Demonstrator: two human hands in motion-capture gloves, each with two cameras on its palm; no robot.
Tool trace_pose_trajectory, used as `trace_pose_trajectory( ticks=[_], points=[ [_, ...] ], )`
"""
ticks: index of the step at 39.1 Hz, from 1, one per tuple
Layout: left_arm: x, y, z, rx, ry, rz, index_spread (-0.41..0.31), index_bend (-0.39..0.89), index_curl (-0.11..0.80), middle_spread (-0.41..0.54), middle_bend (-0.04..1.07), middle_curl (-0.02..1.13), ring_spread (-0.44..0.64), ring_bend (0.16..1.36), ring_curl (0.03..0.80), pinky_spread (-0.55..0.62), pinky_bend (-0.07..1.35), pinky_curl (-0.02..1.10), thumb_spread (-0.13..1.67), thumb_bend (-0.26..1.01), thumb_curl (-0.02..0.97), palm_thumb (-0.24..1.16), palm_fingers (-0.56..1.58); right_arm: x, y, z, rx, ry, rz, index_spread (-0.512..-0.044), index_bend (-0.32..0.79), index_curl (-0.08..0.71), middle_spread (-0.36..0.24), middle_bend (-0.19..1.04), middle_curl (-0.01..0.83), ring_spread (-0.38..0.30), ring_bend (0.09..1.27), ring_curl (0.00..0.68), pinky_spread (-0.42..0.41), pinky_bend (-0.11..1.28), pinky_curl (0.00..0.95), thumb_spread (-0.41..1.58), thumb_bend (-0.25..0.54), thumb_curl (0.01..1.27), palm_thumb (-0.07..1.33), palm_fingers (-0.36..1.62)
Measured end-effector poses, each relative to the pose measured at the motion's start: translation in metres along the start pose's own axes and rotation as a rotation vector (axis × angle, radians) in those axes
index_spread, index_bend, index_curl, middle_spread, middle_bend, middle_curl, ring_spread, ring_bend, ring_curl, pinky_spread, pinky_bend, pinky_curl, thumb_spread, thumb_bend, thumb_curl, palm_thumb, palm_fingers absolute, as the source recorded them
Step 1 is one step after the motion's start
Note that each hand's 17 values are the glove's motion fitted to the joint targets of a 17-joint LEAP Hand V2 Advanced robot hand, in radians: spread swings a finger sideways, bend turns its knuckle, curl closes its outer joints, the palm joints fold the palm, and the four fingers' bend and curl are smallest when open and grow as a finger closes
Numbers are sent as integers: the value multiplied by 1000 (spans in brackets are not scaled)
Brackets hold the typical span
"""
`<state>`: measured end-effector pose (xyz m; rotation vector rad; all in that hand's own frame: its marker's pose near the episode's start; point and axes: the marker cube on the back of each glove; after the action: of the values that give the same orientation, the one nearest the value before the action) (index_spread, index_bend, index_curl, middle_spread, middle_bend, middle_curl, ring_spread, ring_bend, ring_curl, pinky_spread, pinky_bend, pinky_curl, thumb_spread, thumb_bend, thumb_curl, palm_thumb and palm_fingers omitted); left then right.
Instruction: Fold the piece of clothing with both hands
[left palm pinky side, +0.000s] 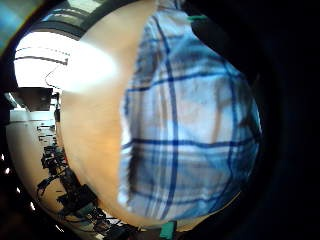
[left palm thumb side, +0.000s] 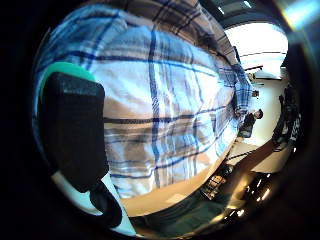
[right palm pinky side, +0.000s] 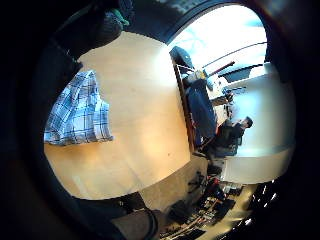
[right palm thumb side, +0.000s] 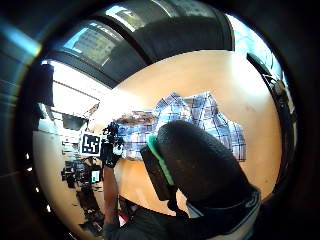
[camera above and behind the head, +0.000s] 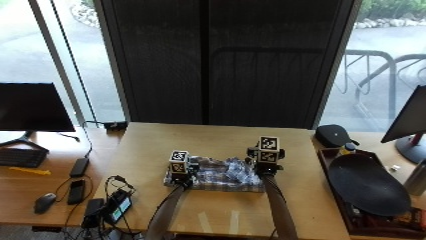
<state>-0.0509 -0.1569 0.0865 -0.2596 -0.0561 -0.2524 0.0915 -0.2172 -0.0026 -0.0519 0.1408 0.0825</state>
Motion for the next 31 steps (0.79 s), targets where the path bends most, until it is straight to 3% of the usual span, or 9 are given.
trace_pose_trajectory(
  ticks=[7, 12, 15, 17, 18, 21, 25, 31],
  points=[
    [2, -3, 28, -45, 14, 1, -101, 154, 347, 150, 155, 316, 377, 456, 359, 331, 556, 520, 1443, -30, 158, 63, 114, 2, 5, 14, -19, 6, 21, -389, 125, 215, -6, 174, 289, 147, 362, 332, 252, 878, 386, 1250, -19, 239, 248, 10],
    [-5, -20, 35, 91, -13, -15, -103, 160, 350, 134, 190, 327, 382, 466, 357, 373, 528, 500, 1414, -26, 152, 2, 106, -3, 10, 36, -89, 14, 27, -389, 107, 206, -2, 208, 299, 154, 400, 335, 256, 847, 371, 1256, -15, 245, 253, 52],
    [-4, -23, 36, 109, -4, -9, -111, 181, 358, 124, 189, 330, 381, 459, 351, 390, 507, 486, 1401, -18, 155, -5, 120, -4, 21, 44, -202, 56, 41, -381, 53, 177, 4, 235, 308, 147, 497, 346, 256, 828, 357, 1256, -13, 250, 257, 147],
    [-3, -21, 36, 95, 10, -6, -113, 175, 361, 120, 191, 334, 381, 459, 348, 397, 498, 479, 1396, -16, 156, -9, 121, -5, 38, 41, -351, 74, 25, -354, -54, 130, 6, 236, 313, 114, 655, 383, 249, 866, 362, 1245, -12, 256, 268, 262],
    [-2, -20, 37, 85, 15, -6, -114, 170, 360, 118, 191, 336, 381, 459, 348, 400, 497, 476, 1394, -16, 157, -10, 121, -6, 48, 39, -443, 74, 4, -349, -48, 119, 7, 236, 314, 108, 671, 379, 248, 869, 357, 1242, -13, 258, 269, 260],
    [-2, -17, 37, 62, 24, -1, -112, 161, 360, 114, 192, 341, 381, 460, 345, 409, 495, 469, 1389, -15, 158, -12, 122, -1, 57, 49, -616, 116, 37, -266, -254, 1, 53, 237, 324, 41, 933, 447, 173, 1007, 397, 1221, -25, 259, 254, 318],
    [-2, -11, 37, 25, 25, -6, -111, 168, 363, 111, 194, 347, 374, 453, 339, 423, 481, 456, 1385, -12, 162, -8, 133, 13, 51, 76, -741, 139, 174, -203, -252, -69, 89, 324, 358, -18, 1067, 479, 98, 1106, 422, 1205, -32, 257, 225, 330],
    [5, 1, 35, -65, 81, 21, -112, 160, 361, 108, 192, 355, 371, 454, 335, 437, 476, 446, 1380, -12, 167, -9, 132, 18, 47, 99, -851, 45, 221, -142, -198, -70, 97, 422, 390, -80, 1167, 486, 13, 1192, 439, 1232, -6, 260, 232, 366]
  ],
)
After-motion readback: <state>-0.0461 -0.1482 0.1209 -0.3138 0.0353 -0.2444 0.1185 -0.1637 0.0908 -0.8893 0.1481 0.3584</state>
